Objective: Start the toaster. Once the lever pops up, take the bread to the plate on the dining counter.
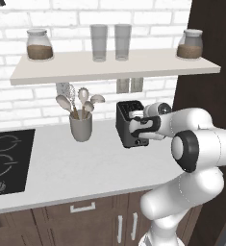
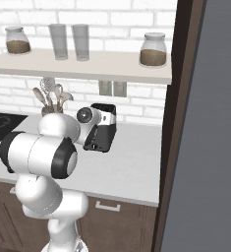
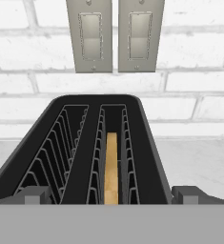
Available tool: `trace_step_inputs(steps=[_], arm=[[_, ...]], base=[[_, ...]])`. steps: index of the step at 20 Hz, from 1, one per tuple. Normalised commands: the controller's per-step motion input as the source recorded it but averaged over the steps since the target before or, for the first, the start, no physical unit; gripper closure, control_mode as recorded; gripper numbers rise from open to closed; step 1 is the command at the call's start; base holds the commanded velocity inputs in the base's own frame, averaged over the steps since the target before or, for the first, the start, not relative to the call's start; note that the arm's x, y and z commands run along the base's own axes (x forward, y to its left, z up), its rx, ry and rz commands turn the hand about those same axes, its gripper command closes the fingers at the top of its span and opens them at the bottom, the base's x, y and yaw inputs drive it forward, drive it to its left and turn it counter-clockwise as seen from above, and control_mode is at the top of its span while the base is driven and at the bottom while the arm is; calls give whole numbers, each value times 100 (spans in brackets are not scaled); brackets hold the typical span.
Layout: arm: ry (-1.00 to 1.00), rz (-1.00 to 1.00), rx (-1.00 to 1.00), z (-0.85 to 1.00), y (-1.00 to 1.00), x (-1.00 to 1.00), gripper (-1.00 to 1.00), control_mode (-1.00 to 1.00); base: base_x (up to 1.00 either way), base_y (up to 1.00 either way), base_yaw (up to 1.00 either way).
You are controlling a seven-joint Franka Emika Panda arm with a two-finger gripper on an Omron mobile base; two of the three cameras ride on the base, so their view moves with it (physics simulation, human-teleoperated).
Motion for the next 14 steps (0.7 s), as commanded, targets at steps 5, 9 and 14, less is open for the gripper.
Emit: trace_step_inputs(steps=[5, 9, 14], arm=[[0, 0, 0, 0, 0, 0, -100, -100], [0, 0, 0, 0, 0, 0, -100, -100], [0, 0, 0, 0, 0, 0, -100, -100]], base=[[0, 0, 0], [0, 0, 0], [0, 0, 0]])
